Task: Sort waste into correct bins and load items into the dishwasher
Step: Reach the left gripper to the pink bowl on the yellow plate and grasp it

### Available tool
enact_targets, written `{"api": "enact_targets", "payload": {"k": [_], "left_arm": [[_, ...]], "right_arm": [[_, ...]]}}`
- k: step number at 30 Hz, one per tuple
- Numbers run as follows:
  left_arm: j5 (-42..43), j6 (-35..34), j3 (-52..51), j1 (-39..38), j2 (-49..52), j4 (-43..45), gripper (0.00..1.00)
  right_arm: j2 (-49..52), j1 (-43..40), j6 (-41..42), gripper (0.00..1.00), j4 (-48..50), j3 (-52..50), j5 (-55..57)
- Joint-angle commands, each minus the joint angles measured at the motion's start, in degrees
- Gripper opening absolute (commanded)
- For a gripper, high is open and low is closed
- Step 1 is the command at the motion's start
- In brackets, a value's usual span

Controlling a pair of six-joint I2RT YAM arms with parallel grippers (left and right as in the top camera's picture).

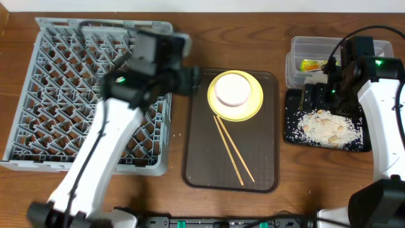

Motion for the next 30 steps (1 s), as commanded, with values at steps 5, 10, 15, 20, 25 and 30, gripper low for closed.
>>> {"api": "enact_targets", "payload": {"k": [5,10,15,20,25,30], "left_arm": [[-7.02,3.34,2.01,-10.84,12.70,12.55,0.70],[-10.12,7.74,2.01,-15.78,19.50,14.88,0.70],[-14.27,9.44,2.01,-18.62,25.86,16.02,0.70],[-14.53,9.40,2.01,-19.47,31.10,16.44,0.70],[-14.58,9.44,2.01,-19.65,34.49,16.52,0.67],[-16.79,9.40,2.01,-19.74,35.63,16.79,0.38]], "right_arm": [[-1.01,-0.72,0.11,0.99,-0.42,1.11,0.11],[-1.01,-0.72,0.52,0.99,-0.42,1.11,0.13],[-1.01,-0.70,0.52,0.99,-0.44,1.11,0.11],[-1.01,-0.70,0.52,0.99,-0.46,1.11,0.11],[-1.01,-0.70,0.52,0.99,-0.44,1.11,0.11],[-1.01,-0.68,0.50,0.99,-0.44,1.11,-0.11]]}}
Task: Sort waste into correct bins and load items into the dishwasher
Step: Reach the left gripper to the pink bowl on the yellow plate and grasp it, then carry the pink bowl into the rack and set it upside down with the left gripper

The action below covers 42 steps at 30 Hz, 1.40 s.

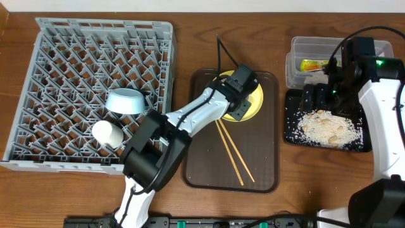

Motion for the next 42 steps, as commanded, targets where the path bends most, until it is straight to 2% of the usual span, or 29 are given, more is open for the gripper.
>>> {"api": "enact_targets", "payload": {"k": [1,3,7,16,23,29,34,35,42], "left_arm": [[-3.41,0.09,1.25,-0.24,0.66,0.07,0.34],[-4.55,0.09,1.25,-0.24,0.66,0.35,0.22],[-4.55,0.09,1.27,-0.26,0.63,1.05,0.08],[-7.69,0.11,1.70,-0.46,-1.49,1.16,0.08],[-7.69,0.09,2.16,0.13,-9.25,1.05,0.08],[-7.21,0.00,2.16,4.46,-15.91,0.39,0.08],[2.80,-0.63,2.16,12.24,-20.57,0.09,0.08],[9.14,-1.38,2.16,15.93,-21.35,0.07,0.08],[38.40,-5.18,2.14,31.85,-20.94,0.11,0.08]], "right_arm": [[-1.01,-0.37,0.35,0.99,-0.04,1.07,-0.13],[-1.01,-0.37,0.33,0.99,-0.04,1.07,-0.11],[-1.01,-0.37,0.33,0.99,-0.07,1.07,-0.13],[-1.01,-0.37,0.33,0.99,-0.07,1.07,-0.13],[-1.01,-0.37,0.33,0.99,-0.09,1.07,-0.11],[-1.01,-0.37,0.33,0.99,-0.07,1.07,-0.11],[-1.01,-0.37,0.33,0.99,-0.09,1.07,-0.11],[-1.01,-0.37,0.33,0.99,-0.09,1.07,-0.11],[-1.01,-0.55,0.28,0.99,-0.42,1.07,-0.09]]}}
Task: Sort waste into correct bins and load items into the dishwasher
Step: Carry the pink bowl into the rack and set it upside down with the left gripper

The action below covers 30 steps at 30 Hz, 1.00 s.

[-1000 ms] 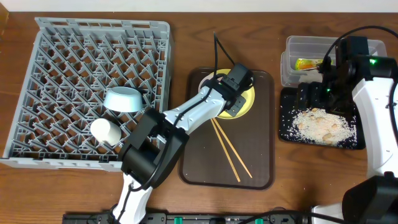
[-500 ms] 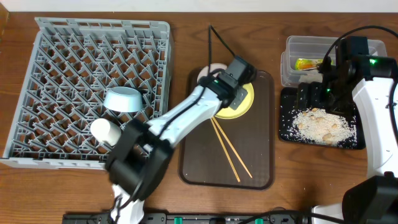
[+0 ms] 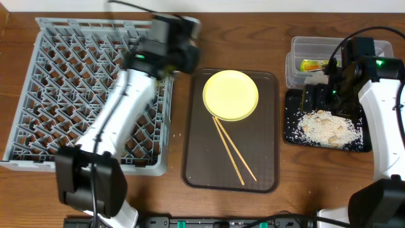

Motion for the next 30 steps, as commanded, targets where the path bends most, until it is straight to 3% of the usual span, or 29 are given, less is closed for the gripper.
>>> {"api": "enact_targets", "payload": {"k": [1,6,11,21,30], "left_arm": [[21.99,-2.82,1.40,8.41,-0.13,0.04,0.08],[38.62,-6.91,1.36,19.65,2.69,0.04,0.08],[46.05,-9.49,1.36,24.98,6.36,0.04,0.08],[57.13,-12.00,1.36,29.42,13.22,1.60,0.08],[57.57,-12.00,1.36,29.46,13.99,3.08,0.08]], "right_arm": [[-1.01,-0.61,0.26,0.99,-0.02,1.07,-0.09],[-1.01,-0.61,0.28,0.99,0.02,1.07,-0.09],[-1.01,-0.61,0.28,0.99,0.00,1.07,-0.11],[-1.01,-0.61,0.28,0.99,0.00,1.07,-0.09],[-1.01,-0.61,0.31,0.99,-0.13,1.07,-0.11]]}}
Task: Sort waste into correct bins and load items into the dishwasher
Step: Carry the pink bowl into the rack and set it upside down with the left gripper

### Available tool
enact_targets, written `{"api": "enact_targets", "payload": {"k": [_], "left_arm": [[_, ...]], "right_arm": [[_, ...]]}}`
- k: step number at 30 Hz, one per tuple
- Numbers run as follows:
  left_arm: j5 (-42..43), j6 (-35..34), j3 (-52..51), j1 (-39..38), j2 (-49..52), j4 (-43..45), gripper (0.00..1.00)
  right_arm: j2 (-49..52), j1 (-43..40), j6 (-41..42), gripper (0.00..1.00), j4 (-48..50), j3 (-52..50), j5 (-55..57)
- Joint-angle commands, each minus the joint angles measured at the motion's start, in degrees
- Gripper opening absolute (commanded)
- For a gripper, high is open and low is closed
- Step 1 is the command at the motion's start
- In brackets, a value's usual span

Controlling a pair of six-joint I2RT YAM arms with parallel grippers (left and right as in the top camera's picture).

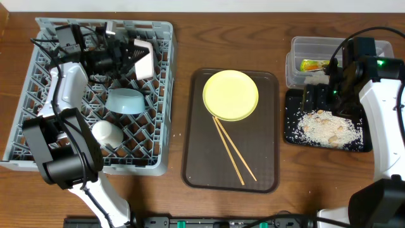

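Observation:
My left gripper point(135, 59) reaches across the top of the grey dish rack point(25, 152). It is shut on a white bowl point(145, 60) that is tipped on its side over the rack's upper right part. A blue bowl point(124, 100) and a white cup point(106, 132) lie in the rack. On the brown tray point(197, 171) sits a bare yellow plate point(231, 95), with a pair of chopsticks point(235, 152) below it. My right gripper point(316, 95) hangs over the black tray's top edge; its jaws cannot be made out.
The black tray point(361, 144) at the right holds scattered rice and crumbs point(326, 128). Behind it stands a clear plastic container point(304, 45) with a yellow-orange scrap point(310, 65) inside. The rack fills the table's left side.
My left arm has moved from the rack's upper right corner to over the rack's top. The white bowl now shows in its gripper, over the rack. The right arm has not moved.
The white bowl first sat on the yellow plate while my left arm hovered by the rack. Then the left gripper was at the bowl on the plate. After that the plate was bare with the arm by the rack's corner. Now the bowl hangs over the rack.

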Motion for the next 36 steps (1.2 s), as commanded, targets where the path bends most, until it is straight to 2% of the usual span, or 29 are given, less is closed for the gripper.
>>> {"api": "enact_targets", "payload": {"k": [1,7,21,31,33,34,36], "left_arm": [[1.86,-0.52,1.33,0.17,0.55,0.42,0.08],[-1.51,-0.50,1.16,1.01,0.68,0.39,0.08],[-1.73,-0.52,1.07,1.62,2.91,0.39,0.08],[-12.02,-0.50,1.07,4.79,2.93,0.28,0.08],[-13.81,-0.50,1.07,5.95,2.93,0.28,0.11],[-14.78,-0.50,1.07,6.49,2.93,0.13,0.23],[-15.52,-0.50,1.07,7.04,2.93,0.07,0.26]], "right_arm": [[-1.01,-0.31,0.31,0.99,-0.07,1.07,-0.07],[-1.01,-0.31,0.28,0.99,-0.13,1.07,-0.07],[-1.01,-0.24,0.28,0.99,-0.09,1.07,-0.09],[-1.01,-0.22,0.28,0.99,-0.33,1.07,-0.07],[-1.01,-0.22,0.28,0.99,-0.42,1.07,-0.07],[-1.01,-0.22,0.28,0.99,-0.44,1.07,-0.07],[-1.01,-0.22,0.28,0.99,-0.48,1.07,-0.07]]}}
